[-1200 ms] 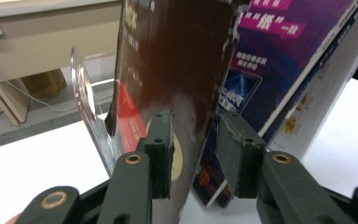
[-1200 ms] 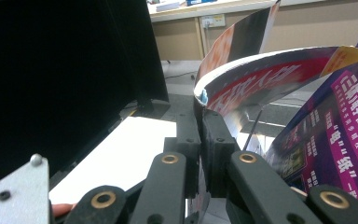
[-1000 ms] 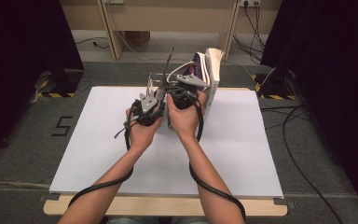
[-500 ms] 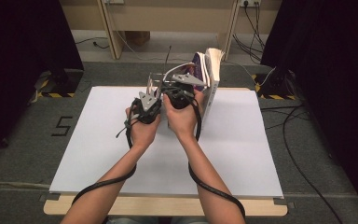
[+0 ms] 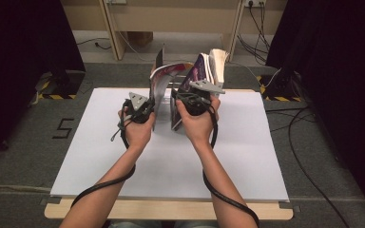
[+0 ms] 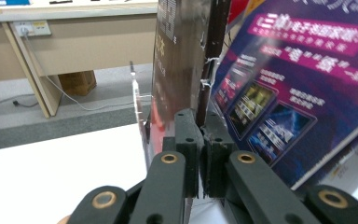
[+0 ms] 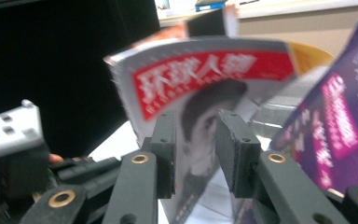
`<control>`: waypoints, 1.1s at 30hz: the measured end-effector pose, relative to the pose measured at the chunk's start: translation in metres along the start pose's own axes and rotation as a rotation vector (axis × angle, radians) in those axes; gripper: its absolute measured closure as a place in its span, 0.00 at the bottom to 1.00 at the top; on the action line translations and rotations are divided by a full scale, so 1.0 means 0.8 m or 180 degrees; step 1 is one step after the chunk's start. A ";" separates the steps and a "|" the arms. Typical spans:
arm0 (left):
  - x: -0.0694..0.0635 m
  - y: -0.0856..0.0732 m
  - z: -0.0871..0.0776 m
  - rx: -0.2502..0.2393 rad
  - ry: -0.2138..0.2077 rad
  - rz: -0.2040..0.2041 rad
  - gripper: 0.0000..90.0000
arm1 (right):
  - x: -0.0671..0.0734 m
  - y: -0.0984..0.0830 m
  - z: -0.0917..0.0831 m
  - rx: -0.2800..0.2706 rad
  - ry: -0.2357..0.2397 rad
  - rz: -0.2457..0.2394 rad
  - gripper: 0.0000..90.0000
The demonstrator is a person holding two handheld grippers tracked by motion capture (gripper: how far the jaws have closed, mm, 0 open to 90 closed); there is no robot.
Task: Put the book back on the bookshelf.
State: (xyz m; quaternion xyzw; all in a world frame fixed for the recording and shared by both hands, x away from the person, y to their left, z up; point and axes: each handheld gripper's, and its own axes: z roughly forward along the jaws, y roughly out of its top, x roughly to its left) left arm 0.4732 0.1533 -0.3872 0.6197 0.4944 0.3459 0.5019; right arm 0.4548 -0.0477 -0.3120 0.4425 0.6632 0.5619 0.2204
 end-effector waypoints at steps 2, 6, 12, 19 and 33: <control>0.004 0.000 0.000 -0.0028 -0.0008 -0.0134 0.97 | -0.009 -0.004 -0.005 0.0011 -0.0050 -0.0002 0.78; 0.011 -0.004 -0.003 -0.0088 0.0036 -0.0261 0.97 | -0.024 -0.011 -0.011 0.0040 -0.0121 0.0033 0.78; 0.018 -0.008 -0.005 -0.0124 0.0086 -0.0343 0.96 | -0.041 -0.024 -0.017 0.0108 -0.0192 0.0076 0.78; 0.021 -0.009 -0.007 -0.0124 0.0098 -0.0546 0.95 | -0.053 -0.038 -0.022 0.0159 -0.0263 0.0105 0.78; 0.029 -0.012 -0.008 -0.0158 0.0084 -0.0924 0.94 | -0.063 -0.050 -0.025 0.0214 -0.0310 0.0133 0.79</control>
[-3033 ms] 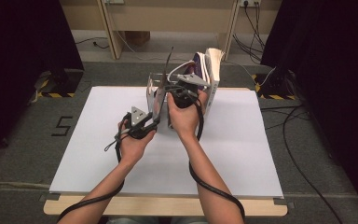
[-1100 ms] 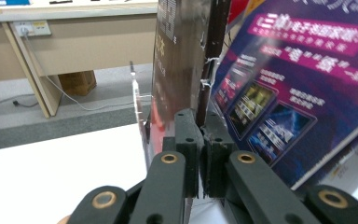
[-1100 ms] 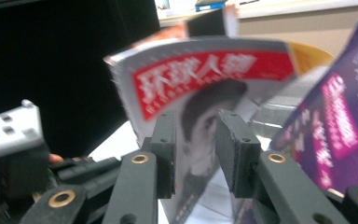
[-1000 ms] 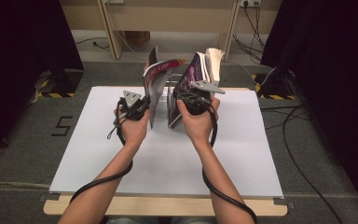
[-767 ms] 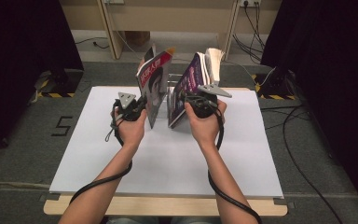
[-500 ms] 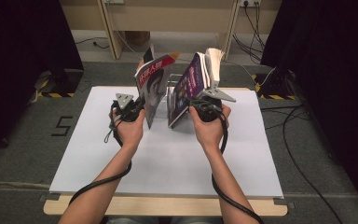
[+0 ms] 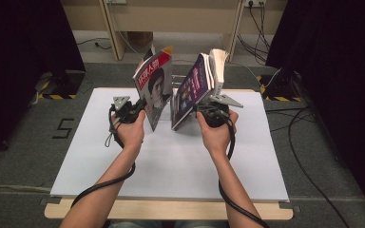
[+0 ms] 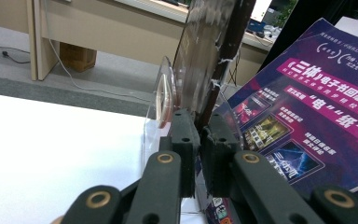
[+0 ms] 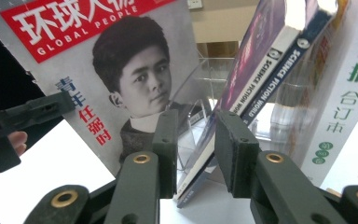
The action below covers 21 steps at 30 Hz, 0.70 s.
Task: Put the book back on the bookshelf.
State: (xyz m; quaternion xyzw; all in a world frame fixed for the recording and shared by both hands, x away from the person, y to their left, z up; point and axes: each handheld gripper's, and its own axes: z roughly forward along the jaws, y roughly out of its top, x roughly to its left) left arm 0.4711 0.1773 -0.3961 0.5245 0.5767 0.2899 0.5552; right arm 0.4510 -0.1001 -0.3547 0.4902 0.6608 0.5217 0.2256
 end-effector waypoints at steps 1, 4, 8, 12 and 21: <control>0.001 0.000 0.000 -0.0005 -0.0007 -0.0035 0.94 | -0.001 -0.001 0.000 0.0001 0.0004 0.0008 0.78; 0.001 -0.001 0.000 -0.0009 -0.0027 -0.0149 0.93 | -0.002 -0.004 0.001 0.0019 -0.0001 0.0018 0.79; 0.003 -0.001 0.000 -0.0016 -0.0063 -0.0336 0.91 | -0.003 -0.005 0.001 0.0026 -0.0015 0.0017 0.79; 0.004 -0.002 -0.001 -0.0013 -0.0076 -0.0326 0.90 | -0.005 -0.005 -0.001 0.0017 -0.0019 0.0018 0.79; 0.000 0.008 0.001 0.0059 -0.0052 -0.0122 0.80 | -0.006 -0.008 0.000 0.0033 -0.0031 0.0018 0.78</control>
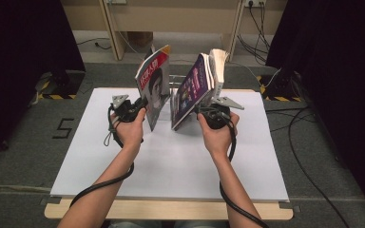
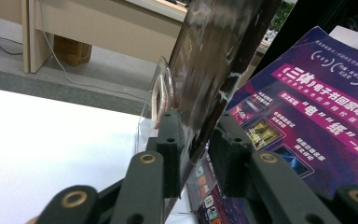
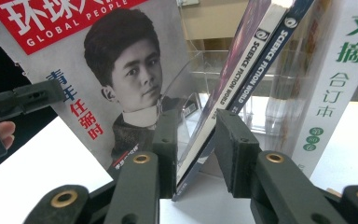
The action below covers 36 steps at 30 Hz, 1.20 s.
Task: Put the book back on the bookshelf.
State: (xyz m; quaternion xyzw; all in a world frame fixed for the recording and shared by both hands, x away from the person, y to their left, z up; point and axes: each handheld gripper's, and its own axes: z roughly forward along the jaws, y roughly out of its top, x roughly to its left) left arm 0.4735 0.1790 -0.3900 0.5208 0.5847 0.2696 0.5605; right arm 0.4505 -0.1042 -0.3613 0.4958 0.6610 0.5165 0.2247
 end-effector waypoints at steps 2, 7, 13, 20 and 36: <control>-0.001 0.003 0.001 0.0008 0.0036 0.0096 0.78 | 0.000 -0.001 0.000 0.0004 0.0002 0.0004 0.78; -0.004 0.010 0.002 -0.0008 0.0067 0.0262 0.74 | -0.001 0.000 0.000 0.0000 -0.0002 0.0005 0.78; -0.011 0.025 0.005 -0.0010 0.0113 0.0439 0.70 | -0.002 0.001 -0.002 -0.0013 -0.0008 0.0003 0.78; -0.014 0.042 0.014 0.0033 0.0149 0.0566 0.69 | -0.005 -0.002 -0.003 -0.0002 -0.0020 0.0013 0.78; -0.010 0.045 0.020 -0.0136 0.0002 0.0041 0.94 | -0.010 -0.005 -0.007 -0.0005 -0.0034 0.0020 0.79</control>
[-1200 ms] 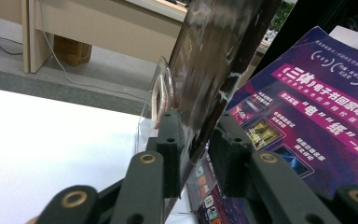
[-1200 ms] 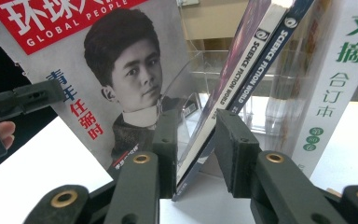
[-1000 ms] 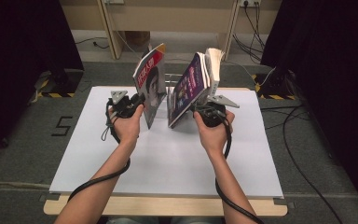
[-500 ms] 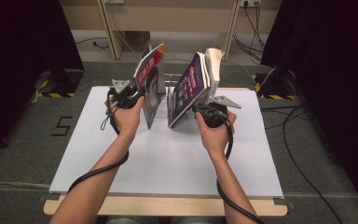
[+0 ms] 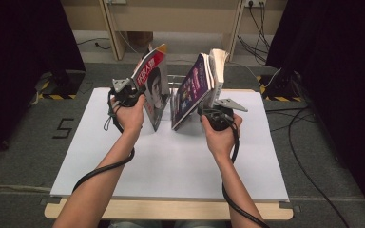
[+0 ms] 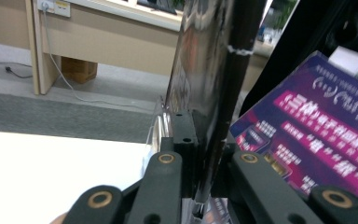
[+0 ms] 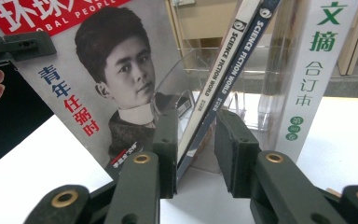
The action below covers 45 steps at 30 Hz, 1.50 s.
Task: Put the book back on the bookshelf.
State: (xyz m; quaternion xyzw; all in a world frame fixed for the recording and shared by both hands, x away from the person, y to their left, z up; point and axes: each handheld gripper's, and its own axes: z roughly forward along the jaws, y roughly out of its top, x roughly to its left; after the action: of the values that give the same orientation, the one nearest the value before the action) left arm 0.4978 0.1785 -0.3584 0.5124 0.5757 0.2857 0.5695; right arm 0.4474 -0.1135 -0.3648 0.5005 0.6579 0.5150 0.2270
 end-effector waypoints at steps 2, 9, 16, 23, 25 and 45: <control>0.000 -0.002 -0.001 -0.0013 0.0005 0.0055 0.94 | -0.001 0.000 0.000 0.0005 -0.0014 0.0000 0.79; 0.002 0.001 -0.002 0.0032 -0.0008 0.0109 0.88 | -0.002 -0.003 0.001 0.0014 -0.0006 0.0007 0.79; 0.000 0.004 -0.004 -0.0009 0.0013 0.0274 0.78 | -0.002 -0.004 0.001 0.0017 -0.0016 0.0009 0.78; -0.001 0.004 -0.012 0.0007 -0.0022 0.0321 0.65 | -0.004 -0.004 0.001 0.0009 -0.0026 0.0024 0.78; -0.001 0.004 -0.013 0.0016 -0.0024 0.0331 0.62 | -0.004 -0.003 0.001 0.0013 -0.0031 0.0029 0.78; 0.009 -0.014 -0.058 0.0123 -0.0129 0.0470 0.53 | -0.005 0.018 0.010 -0.0070 -0.0138 0.0186 0.73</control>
State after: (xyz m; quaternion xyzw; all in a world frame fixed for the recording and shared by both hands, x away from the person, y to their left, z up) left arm 0.4521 0.1932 -0.3627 0.5700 0.5301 0.3053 0.5485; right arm 0.4614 -0.1139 -0.3553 0.5280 0.6322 0.5177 0.2316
